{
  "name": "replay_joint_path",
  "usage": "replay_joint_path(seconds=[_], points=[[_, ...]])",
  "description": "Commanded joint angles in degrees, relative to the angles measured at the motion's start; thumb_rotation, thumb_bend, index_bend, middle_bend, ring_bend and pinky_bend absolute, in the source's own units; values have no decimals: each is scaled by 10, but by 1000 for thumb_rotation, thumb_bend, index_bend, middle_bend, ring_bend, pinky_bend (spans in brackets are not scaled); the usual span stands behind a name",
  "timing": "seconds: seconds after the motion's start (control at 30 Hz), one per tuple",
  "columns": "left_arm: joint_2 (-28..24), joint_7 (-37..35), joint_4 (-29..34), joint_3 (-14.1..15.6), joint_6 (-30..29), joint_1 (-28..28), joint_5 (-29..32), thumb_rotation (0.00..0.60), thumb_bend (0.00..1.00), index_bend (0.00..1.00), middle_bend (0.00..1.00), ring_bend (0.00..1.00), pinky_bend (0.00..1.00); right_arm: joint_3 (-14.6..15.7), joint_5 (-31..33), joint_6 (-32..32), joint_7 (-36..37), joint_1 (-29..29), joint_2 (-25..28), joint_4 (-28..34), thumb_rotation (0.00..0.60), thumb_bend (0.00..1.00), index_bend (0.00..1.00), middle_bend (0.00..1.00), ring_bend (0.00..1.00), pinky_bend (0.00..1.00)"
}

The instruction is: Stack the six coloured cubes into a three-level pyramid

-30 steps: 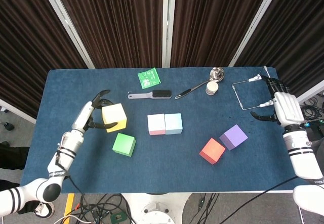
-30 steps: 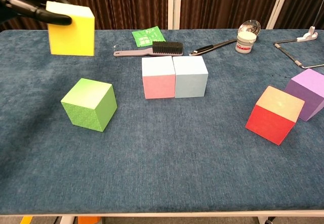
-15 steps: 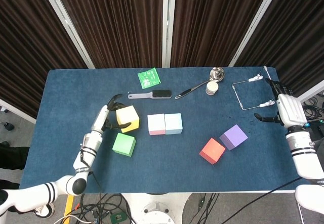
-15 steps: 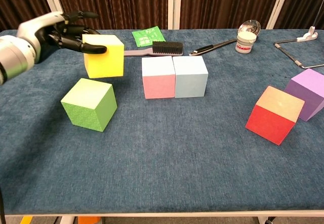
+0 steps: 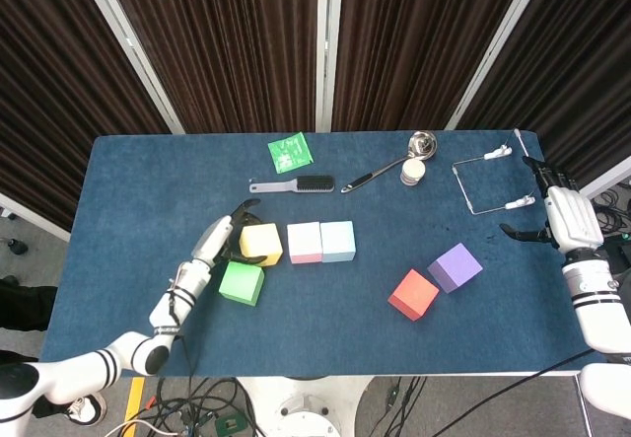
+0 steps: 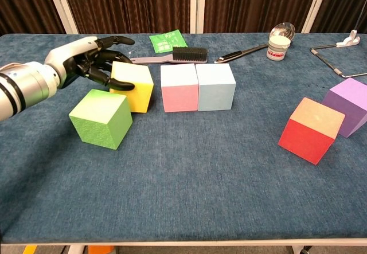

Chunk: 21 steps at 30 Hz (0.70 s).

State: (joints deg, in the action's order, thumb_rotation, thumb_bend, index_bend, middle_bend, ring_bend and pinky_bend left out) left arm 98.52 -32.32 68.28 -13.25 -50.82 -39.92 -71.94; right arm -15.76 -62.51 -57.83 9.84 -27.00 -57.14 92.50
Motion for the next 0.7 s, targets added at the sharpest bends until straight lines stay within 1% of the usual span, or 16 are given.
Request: replay_joint_path(seconds=[0.03, 0.2, 0.43, 0.53, 0.7], points=[[-10, 14, -3, 10, -4, -1, -16, 600, 148, 89, 394, 151, 222, 0, -1, 1, 0, -1, 0, 1, 600, 68, 0, 69, 0, 0], [-38, 48, 18, 15, -5, -3, -28, 600, 148, 87, 329, 115, 218, -1, -3, 3, -5, -4, -1, 6, 600, 68, 0, 67, 0, 0], [-71, 96, 47, 24, 16, -7, -22, 600, 147, 85, 245, 86, 210, -1, -3, 4, -9, -6, 3, 13, 600, 68, 0, 66, 0, 0], [-92, 132, 71, 27, 31, -14, -14, 600, 147, 85, 215, 69, 210, -2, -2, 5, -11, -6, 6, 15, 600, 68, 0, 66, 0, 0], [-119, 220, 120, 17, 51, -32, 29, 600, 148, 84, 208, 69, 212, -1, -1, 10, -11, -7, 7, 16, 600, 69, 0, 67, 0, 0]])
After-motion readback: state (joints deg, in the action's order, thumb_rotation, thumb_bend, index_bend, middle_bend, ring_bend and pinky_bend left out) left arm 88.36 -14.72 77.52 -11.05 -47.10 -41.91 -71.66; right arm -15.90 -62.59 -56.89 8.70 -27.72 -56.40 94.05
